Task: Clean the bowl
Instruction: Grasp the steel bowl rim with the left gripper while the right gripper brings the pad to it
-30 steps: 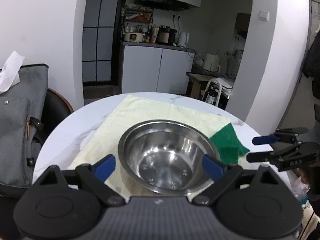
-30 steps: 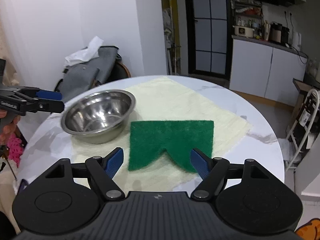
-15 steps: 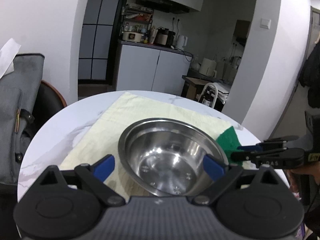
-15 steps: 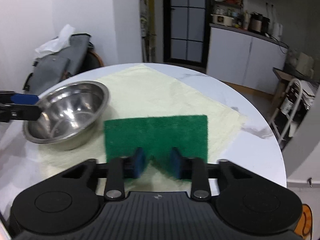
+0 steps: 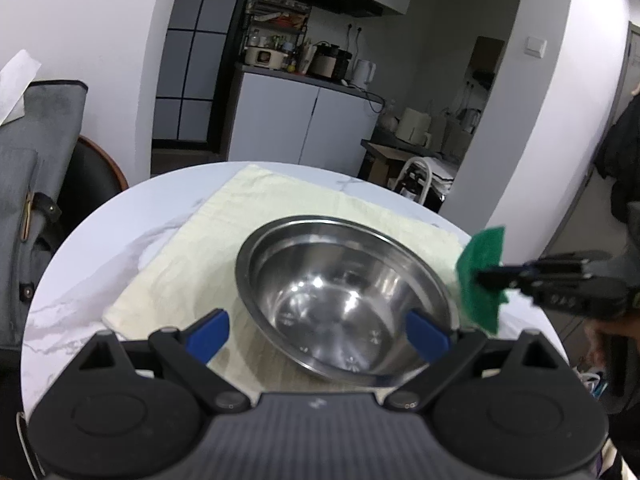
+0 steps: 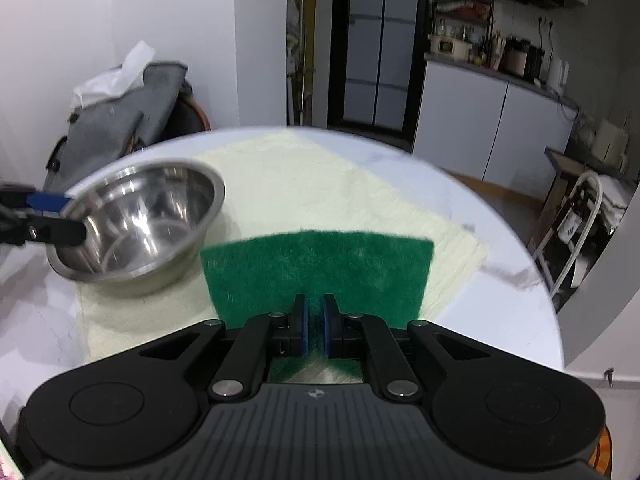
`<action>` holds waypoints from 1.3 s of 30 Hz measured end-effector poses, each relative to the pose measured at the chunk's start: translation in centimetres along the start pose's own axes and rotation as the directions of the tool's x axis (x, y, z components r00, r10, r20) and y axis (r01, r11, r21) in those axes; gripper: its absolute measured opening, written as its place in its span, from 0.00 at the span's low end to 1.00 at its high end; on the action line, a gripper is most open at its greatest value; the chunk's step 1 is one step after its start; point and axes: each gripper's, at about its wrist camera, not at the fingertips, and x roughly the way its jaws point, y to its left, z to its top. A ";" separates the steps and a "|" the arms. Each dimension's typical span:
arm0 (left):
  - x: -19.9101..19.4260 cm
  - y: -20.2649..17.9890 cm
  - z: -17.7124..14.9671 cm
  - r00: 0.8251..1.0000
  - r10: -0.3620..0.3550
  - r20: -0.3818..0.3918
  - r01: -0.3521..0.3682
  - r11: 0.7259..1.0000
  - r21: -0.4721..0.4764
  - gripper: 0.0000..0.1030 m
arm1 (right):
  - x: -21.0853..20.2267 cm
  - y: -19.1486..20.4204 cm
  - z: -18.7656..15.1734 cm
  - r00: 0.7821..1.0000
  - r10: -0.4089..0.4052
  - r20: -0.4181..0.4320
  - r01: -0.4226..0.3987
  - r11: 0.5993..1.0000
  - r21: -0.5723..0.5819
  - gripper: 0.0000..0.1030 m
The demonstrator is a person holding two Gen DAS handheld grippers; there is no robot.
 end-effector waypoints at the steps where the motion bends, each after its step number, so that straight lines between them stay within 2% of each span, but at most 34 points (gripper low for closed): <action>1: 0.0 0.0 0.0 1.000 0.000 -0.003 0.000 1.000 -0.002 0.94 | -0.5 -0.1 0.3 1.000 0.002 0.013 -0.002 1.000 -0.002 0.07; 5: 0.2 0.0 0.0 1.000 -0.005 -0.009 0.005 1.000 -0.015 0.91 | -2.2 0.5 1.7 0.996 0.058 0.067 -0.057 0.998 -0.016 0.07; 10: 0.5 0.2 0.0 1.000 -0.006 -0.021 0.005 0.999 -0.044 0.76 | -3.0 2.1 3.2 0.980 0.172 0.100 -0.167 0.984 -0.054 0.07; 13: 0.6 0.3 -0.1 1.000 0.000 -0.032 -0.002 0.999 -0.044 0.64 | -2.7 3.0 3.6 0.973 0.209 0.097 -0.202 0.976 -0.078 0.07; 15: 0.8 0.5 -0.1 0.999 0.015 -0.040 -0.018 0.999 -0.052 0.50 | -2.5 3.5 3.7 0.970 0.226 0.093 -0.218 0.972 -0.091 0.07; 18: 1.0 0.8 -0.1 0.998 0.040 -0.046 -0.043 0.997 -0.065 0.37 | -2.1 4.0 3.6 0.967 0.239 0.083 -0.230 0.967 -0.105 0.07; 23: 1.1 0.9 -0.1 0.997 0.074 -0.036 -0.076 0.994 -0.074 0.31 | -1.5 4.8 3.3 0.963 0.261 0.065 -0.251 0.960 -0.128 0.08; 32: 1.1 0.7 0.0 0.995 0.092 -0.026 -0.094 0.993 -0.066 0.30 | -0.6 6.2 3.0 0.955 0.295 0.040 -0.284 0.944 -0.169 0.11; 33: 1.1 0.7 0.0 0.995 0.093 -0.026 -0.095 0.993 -0.064 0.30 | -0.7 6.3 3.0 0.954 0.296 0.044 -0.284 0.943 -0.175 0.12; 35: 1.0 0.7 0.1 0.995 0.094 -0.020 -0.095 0.993 -0.066 0.30 | -1.1 6.4 3.0 0.951 0.303 0.058 -0.288 0.940 -0.183 0.23; 36: 1.0 0.7 0.1 0.995 0.094 -0.018 -0.095 0.993 -0.067 0.30 | -1.2 6.5 3.0 0.950 0.306 0.065 -0.290 0.939 -0.187 0.39; 37: 0.9 0.7 0.1 0.995 0.094 -0.016 -0.095 0.993 -0.067 0.30 | -1.3 6.5 3.0 0.948 0.311 0.071 -0.294 0.937 -0.188 0.44; 39: 0.9 0.7 0.1 0.995 0.096 -0.012 -0.096 0.993 -0.069 0.30 | -1.5 6.6 3.1 0.944 0.318 0.086 -0.297 0.935 -0.192 0.48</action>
